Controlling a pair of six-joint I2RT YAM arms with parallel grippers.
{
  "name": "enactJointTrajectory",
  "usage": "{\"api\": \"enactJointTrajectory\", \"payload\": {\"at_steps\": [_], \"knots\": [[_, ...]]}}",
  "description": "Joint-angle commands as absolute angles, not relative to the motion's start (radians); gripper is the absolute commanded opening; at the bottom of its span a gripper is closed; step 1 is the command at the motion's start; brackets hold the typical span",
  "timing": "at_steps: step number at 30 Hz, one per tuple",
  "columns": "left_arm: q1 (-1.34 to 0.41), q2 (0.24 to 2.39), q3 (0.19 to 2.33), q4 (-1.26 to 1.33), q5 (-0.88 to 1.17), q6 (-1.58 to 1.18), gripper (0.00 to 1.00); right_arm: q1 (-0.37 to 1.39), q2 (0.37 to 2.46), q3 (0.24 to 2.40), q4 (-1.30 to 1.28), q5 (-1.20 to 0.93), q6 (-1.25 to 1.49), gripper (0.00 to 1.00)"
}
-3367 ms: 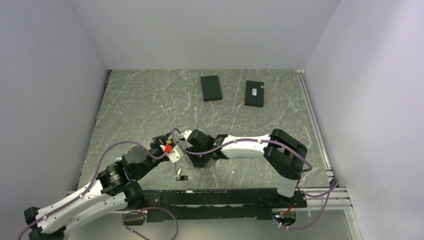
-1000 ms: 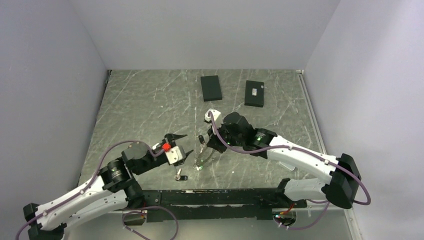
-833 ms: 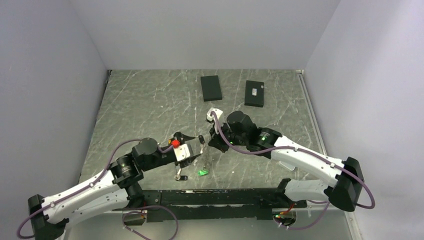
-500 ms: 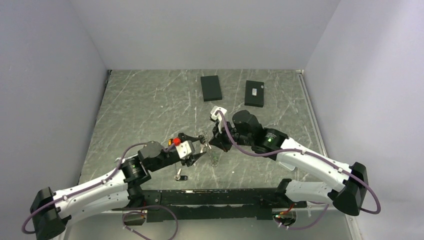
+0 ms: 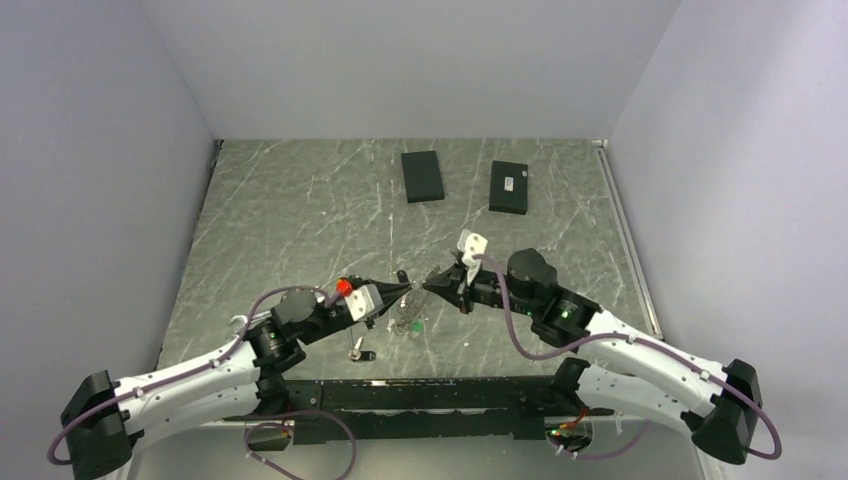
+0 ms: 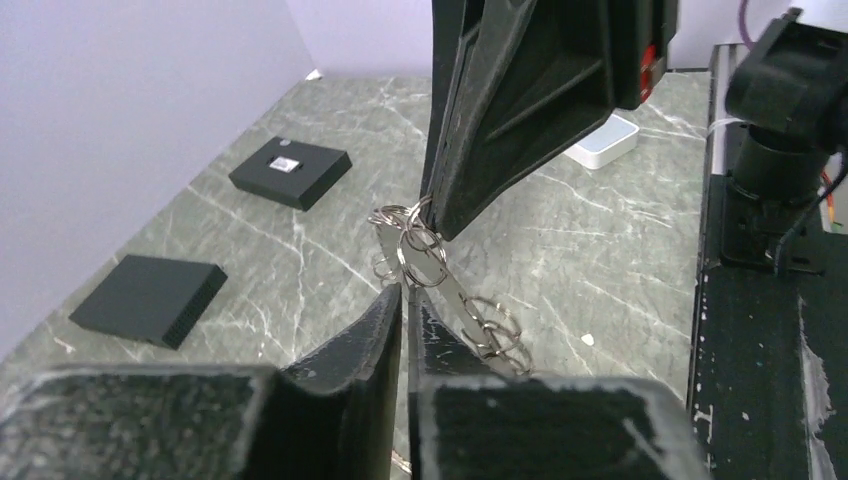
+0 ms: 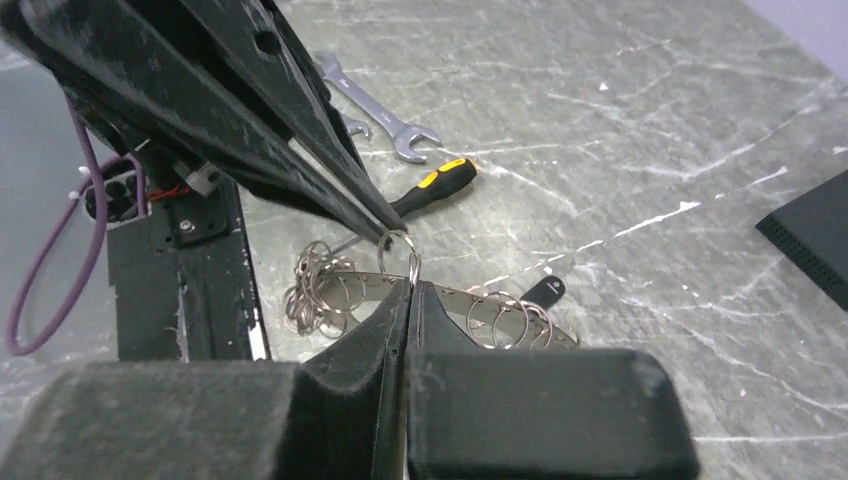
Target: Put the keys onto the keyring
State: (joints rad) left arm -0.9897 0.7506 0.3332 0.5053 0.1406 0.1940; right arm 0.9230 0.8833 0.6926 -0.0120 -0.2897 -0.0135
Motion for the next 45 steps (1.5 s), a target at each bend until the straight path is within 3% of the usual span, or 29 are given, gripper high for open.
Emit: {"api": "enactJointTrajectory", "payload": {"at_steps": [1,4,8,11,14,18,24,28,31,33,40,45], "knots": [[-0.988,0.665,0.392,0.431,0.271,0.243,0.07,0.920,0.785,0.545,0.395,-0.319,-0.054,0.00],[-0.989,0.602,0.430,0.293,0.320,0.279,0.07,0.920,0.757,0.453,0.554,-0.299,-0.044,0.00],[-0.988,0.546,0.463,0.203,0.325,0.273,0.21,0.919,0.768,0.410,0.660,-0.310,-0.064,0.00],[-0.988,0.543,0.453,0.259,0.284,0.233,0.44,0.919,0.789,0.403,0.681,-0.338,-0.106,0.00],[-0.988,0.589,0.453,0.304,0.234,0.220,0.50,0.920,0.803,0.375,0.767,-0.360,-0.136,0.00],[-0.988,0.667,0.480,0.350,0.133,0.187,0.47,0.922,0.811,0.307,0.916,-0.377,-0.184,0.00],[-0.989,0.647,0.534,0.240,0.092,0.176,0.50,0.923,0.806,0.281,0.974,-0.423,-0.211,0.00],[-0.988,0.606,0.577,0.159,0.151,0.233,0.43,0.925,0.805,0.283,0.978,-0.503,-0.184,0.00],[-0.986,0.608,0.625,0.099,0.151,0.272,0.33,0.923,0.799,0.290,0.967,-0.569,-0.169,0.00],[-0.987,0.618,0.649,0.066,0.162,0.291,0.32,0.924,0.789,0.295,0.971,-0.600,-0.152,0.00],[-0.985,0.660,0.657,0.076,0.214,0.310,0.35,0.924,0.764,0.302,0.997,-0.648,-0.102,0.00],[-0.986,0.698,0.649,0.103,0.296,0.292,0.46,0.924,0.753,0.304,1.012,-0.646,-0.090,0.00]]}}
